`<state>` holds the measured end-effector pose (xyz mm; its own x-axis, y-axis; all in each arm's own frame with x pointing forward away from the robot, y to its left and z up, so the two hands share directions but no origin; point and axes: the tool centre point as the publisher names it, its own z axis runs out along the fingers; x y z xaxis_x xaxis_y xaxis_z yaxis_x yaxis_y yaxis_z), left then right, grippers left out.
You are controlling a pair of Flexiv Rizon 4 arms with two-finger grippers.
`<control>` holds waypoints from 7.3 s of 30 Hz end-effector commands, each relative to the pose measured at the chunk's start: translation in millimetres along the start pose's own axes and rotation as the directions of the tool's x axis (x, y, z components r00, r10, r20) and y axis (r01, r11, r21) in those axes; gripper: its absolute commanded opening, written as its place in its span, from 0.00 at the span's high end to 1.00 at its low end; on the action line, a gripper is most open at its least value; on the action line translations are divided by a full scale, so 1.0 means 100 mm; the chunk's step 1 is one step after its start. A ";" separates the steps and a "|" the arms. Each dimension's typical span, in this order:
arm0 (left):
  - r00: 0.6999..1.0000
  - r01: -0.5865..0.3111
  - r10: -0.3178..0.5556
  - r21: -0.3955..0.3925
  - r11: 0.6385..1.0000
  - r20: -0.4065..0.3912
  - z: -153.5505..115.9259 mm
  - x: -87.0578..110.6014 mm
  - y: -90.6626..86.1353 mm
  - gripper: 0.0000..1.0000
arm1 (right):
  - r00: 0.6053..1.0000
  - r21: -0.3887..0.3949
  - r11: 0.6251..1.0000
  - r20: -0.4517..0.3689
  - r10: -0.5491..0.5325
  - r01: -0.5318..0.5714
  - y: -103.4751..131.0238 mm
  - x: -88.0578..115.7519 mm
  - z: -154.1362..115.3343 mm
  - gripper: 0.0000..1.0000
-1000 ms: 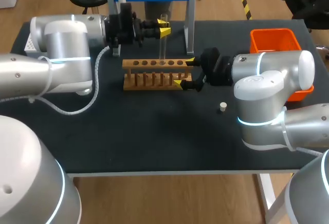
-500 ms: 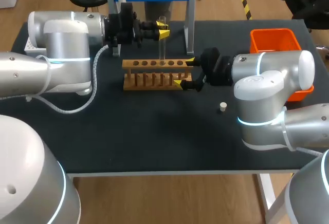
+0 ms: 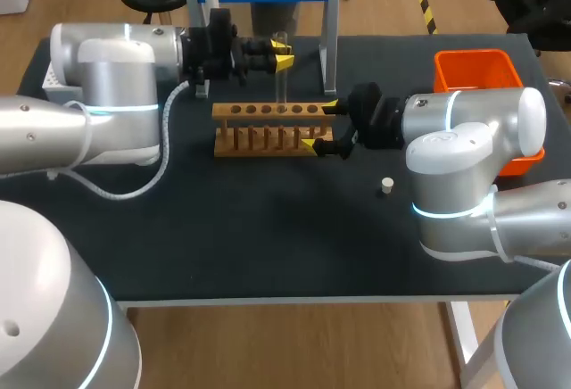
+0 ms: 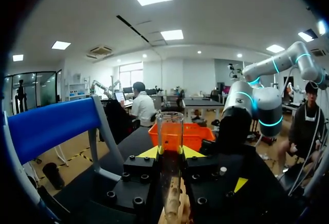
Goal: Invert the test tube, pick up the pipette, mount the tip to pipette, aspirate from beaker and dispense into the tube, eject the tip, return the pipette, and cap with the stopper.
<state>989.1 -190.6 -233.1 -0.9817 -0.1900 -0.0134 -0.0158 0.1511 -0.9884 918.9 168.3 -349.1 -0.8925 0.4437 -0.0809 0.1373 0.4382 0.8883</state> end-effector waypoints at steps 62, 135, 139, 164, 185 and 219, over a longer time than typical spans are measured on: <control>1.000 0.005 -0.007 0.081 0.997 0.023 0.02 -0.06 0.18 1.00 | 1.000 0.001 1.000 0.000 0.000 0.000 0.00 0.00 0.00 0.00; 0.999 0.051 -0.052 0.091 0.995 0.005 0.09 -0.09 0.47 1.00 | 1.000 0.001 1.000 0.000 0.000 0.000 0.00 0.00 0.00 0.00; 0.999 0.050 -0.050 0.092 0.995 0.004 0.09 -0.08 0.47 1.00 | 1.000 0.001 1.000 0.000 0.000 0.000 0.00 0.00 0.00 0.00; 0.998 0.054 -0.057 0.077 0.996 0.033 0.09 -0.04 0.50 0.00 | 1.000 0.001 1.000 0.000 0.000 0.000 0.00 0.00 0.00 0.00; 0.990 0.067 -0.061 -0.039 0.997 0.130 -0.50 0.18 0.18 0.00 | 1.000 0.001 1.000 0.000 0.000 0.000 0.00 0.00 0.00 0.00; 0.786 0.124 -0.075 -0.038 0.992 0.613 -2.06 -0.02 0.43 0.00 | 1.000 0.001 1.000 0.000 0.000 0.000 0.00 0.00 0.00 0.00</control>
<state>971.4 -15.9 -245.1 -0.7999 -0.6000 0.0141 -0.1846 0.2236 -0.9570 918.9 168.2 -349.1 -0.8924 0.4438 -0.0810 0.1374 0.4383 0.8883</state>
